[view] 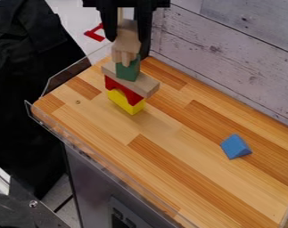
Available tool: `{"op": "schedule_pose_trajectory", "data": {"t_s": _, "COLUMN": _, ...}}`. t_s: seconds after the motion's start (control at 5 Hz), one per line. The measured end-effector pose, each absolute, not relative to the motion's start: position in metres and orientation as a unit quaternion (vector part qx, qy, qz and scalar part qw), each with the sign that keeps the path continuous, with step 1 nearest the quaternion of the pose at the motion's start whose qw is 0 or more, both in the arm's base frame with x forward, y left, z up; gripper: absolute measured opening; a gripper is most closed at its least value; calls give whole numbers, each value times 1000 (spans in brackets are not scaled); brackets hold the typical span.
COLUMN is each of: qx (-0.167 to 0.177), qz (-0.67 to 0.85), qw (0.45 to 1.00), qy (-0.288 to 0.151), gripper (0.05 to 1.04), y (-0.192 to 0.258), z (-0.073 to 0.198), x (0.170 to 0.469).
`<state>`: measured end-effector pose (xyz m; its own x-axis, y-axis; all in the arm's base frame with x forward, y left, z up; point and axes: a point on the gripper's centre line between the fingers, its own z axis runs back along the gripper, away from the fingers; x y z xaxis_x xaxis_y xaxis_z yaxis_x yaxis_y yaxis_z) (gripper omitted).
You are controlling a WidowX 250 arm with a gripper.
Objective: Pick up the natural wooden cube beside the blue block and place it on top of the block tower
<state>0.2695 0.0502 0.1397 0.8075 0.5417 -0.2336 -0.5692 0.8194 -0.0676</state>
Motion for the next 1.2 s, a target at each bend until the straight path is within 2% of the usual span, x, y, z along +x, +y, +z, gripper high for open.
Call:
{"op": "schedule_pose_trajectory", "data": {"t_s": 0.6, "qx": -68, "qz": 298, "qw": 947, "qy": 100, "gripper": 546, "y": 57, "z": 141, "x": 278}}
{"op": "schedule_pose_trajectory", "data": {"t_s": 0.8, "qx": -68, "qz": 305, "qw": 945, "qy": 99, "gripper": 598, "y": 61, "z": 143, "x": 279}}
{"op": "schedule_pose_trajectory", "data": {"t_s": 1.0, "qx": -66, "qz": 305, "qw": 944, "qy": 108, "gripper": 745, "y": 62, "z": 141, "x": 279}}
{"op": "schedule_pose_trajectory", "data": {"t_s": 1.2, "qx": -62, "qz": 311, "qw": 942, "qy": 107, "gripper": 982, "y": 63, "z": 141, "x": 279}}
